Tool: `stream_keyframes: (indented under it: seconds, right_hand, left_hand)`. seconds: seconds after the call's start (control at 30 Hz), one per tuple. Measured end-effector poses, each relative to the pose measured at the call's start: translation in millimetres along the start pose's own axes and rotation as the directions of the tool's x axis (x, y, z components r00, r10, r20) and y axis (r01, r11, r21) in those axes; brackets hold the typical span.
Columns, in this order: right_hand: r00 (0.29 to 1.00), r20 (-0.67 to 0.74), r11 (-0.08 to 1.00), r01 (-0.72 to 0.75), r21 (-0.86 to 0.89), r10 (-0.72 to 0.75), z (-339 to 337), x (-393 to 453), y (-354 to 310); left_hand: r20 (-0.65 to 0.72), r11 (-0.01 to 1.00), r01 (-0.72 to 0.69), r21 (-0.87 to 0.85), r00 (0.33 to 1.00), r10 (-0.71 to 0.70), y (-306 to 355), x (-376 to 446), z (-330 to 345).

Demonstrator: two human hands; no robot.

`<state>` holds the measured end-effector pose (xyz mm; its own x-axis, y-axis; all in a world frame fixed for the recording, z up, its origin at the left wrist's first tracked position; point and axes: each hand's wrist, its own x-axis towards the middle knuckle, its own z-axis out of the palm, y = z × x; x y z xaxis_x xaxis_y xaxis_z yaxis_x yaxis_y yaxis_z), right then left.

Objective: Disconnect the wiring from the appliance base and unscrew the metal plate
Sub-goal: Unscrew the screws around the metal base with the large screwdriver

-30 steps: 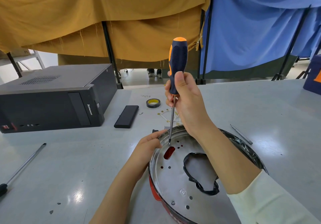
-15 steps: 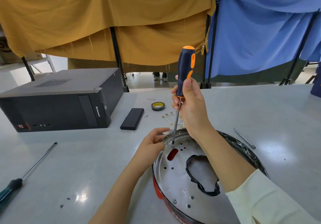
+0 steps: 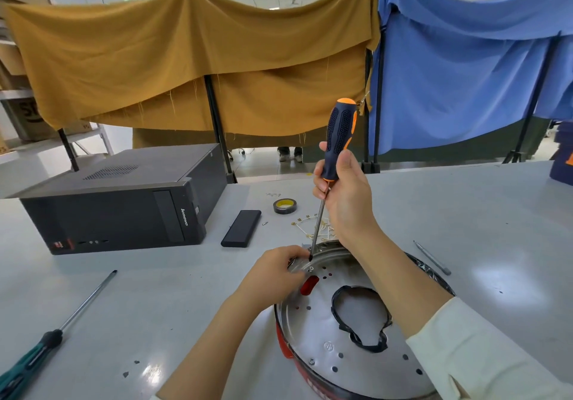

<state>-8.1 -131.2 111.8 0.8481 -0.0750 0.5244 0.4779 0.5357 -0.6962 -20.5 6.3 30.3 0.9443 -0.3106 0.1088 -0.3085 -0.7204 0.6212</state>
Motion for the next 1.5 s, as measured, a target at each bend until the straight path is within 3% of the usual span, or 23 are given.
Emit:
stream_keyframes:
  seconds: [0.17,0.33,0.37,0.43,0.5,0.6,0.7,0.83,0.9,0.93,1.03,1.07,1.37,1.5]
  right_hand:
    - [1.000,-0.002,0.998,0.013,0.063,-0.013,-1.7,0.1,-15.3]
    - [0.972,-0.232,0.999,0.036,-0.026,-0.041,-14.7,-5.7,-30.9]
    - [0.952,-0.298,0.995,0.051,-0.080,-0.073,-20.5,-6.7,-35.7]
    - [0.904,-0.385,0.934,0.042,-0.354,-0.187,-37.5,-9.0,-46.3]
    - [0.915,-0.335,0.811,-0.016,-0.585,-0.224,-53.3,-13.0,-55.0]
    - [0.975,-0.213,0.789,-0.082,-0.608,-0.063,-72.7,-19.1,-56.8]
    - [0.998,-0.057,0.633,-0.061,-0.772,0.026,-92.6,-26.0,-47.0]
    - [0.963,0.198,0.502,0.083,-0.861,0.180,-110.4,-41.4,-19.4]
    - [0.941,0.226,0.465,0.087,-0.881,0.253,-113.5,-43.7,-3.8]
    - [0.933,0.229,0.401,0.104,-0.910,0.279,-116.2,-43.1,3.7]
    - [0.914,0.176,-0.102,0.228,-0.968,0.365,-125.2,-46.3,23.5]
    - [0.909,0.169,-0.191,0.257,-0.947,0.382,-127.8,-49.0,26.9]
    - [0.890,0.177,-0.214,0.287,-0.934,0.420,-129.3,-52.3,27.5]
    - [0.891,0.174,-0.207,0.280,-0.938,0.419,-129.8,-51.7,28.3]
  left_hand:
    - [0.048,0.976,-0.031,0.217,0.999,0.021,6.4,6.0,-6.1]
    - [0.049,0.915,-0.045,0.401,0.998,0.028,14.6,11.2,-10.1]
    - [0.041,0.904,-0.050,0.425,0.999,0.036,14.8,11.4,-10.0]
    - [0.028,0.898,-0.050,0.437,0.999,0.042,14.1,11.5,-8.7]
    - [0.022,0.893,-0.049,0.447,0.999,0.043,13.1,11.3,-6.8]
    - [0.011,0.880,-0.049,0.472,0.999,0.050,11.6,11.5,-3.6]
    - [-0.014,0.881,-0.050,0.471,0.998,0.065,10.5,11.6,-0.8]
    - [-0.037,0.877,-0.054,0.478,0.996,0.082,9.5,10.8,2.0]
    - [-0.052,0.875,-0.045,0.481,0.995,0.080,10.0,11.2,2.9]
    - [-0.060,0.874,-0.041,0.483,0.995,0.080,10.4,11.9,3.5]
    - [-0.078,0.892,-0.012,0.452,0.995,0.053,11.7,14.9,7.8]
    - [-0.080,0.902,0.000,0.431,0.996,0.039,12.2,16.1,9.6]
    - [-0.140,0.979,0.034,0.201,0.990,-0.006,4.9,19.2,17.3]
    - [-0.204,0.955,0.061,0.290,0.979,-0.001,9.3,21.1,17.8]
